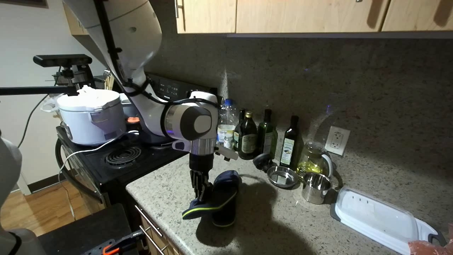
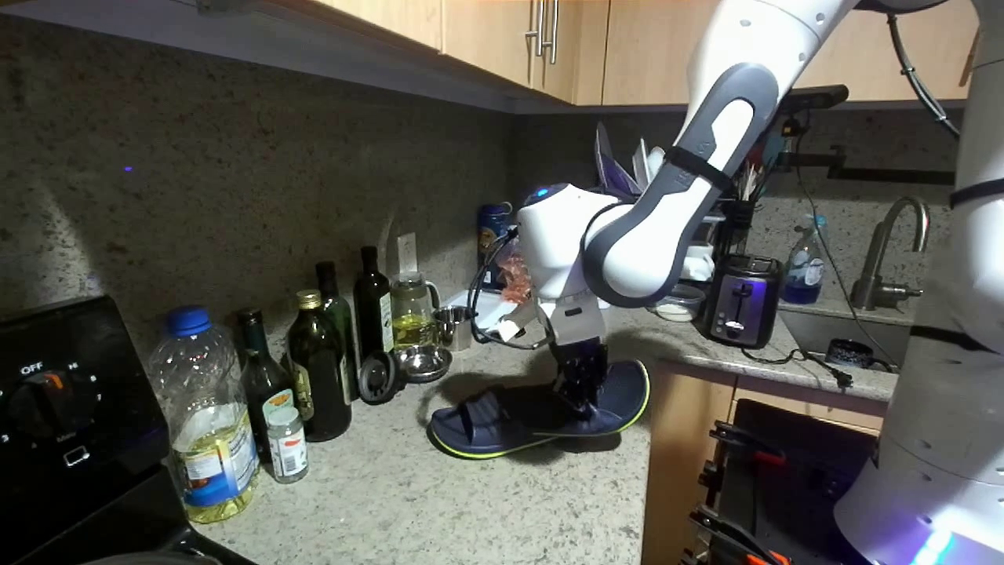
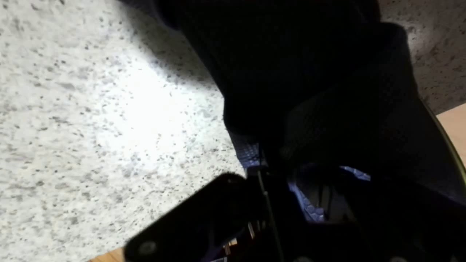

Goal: Fold the slippers together

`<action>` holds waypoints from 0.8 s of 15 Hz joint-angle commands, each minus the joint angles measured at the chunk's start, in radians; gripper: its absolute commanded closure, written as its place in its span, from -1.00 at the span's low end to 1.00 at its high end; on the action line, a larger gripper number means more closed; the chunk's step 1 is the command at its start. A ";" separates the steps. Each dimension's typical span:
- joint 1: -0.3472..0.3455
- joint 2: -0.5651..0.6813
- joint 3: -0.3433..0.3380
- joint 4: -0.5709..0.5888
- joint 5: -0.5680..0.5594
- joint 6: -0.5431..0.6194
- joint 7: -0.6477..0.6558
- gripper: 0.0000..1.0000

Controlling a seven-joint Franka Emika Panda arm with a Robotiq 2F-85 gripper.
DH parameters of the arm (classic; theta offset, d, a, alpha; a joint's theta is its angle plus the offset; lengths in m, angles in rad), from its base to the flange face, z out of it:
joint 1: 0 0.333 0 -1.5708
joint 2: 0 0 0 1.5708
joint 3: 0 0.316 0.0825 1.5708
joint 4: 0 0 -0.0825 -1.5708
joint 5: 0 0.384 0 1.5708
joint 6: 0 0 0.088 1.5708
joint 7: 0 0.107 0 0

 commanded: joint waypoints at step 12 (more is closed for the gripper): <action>-0.321 -0.058 0.265 -0.003 -0.021 0.051 -0.005 -0.87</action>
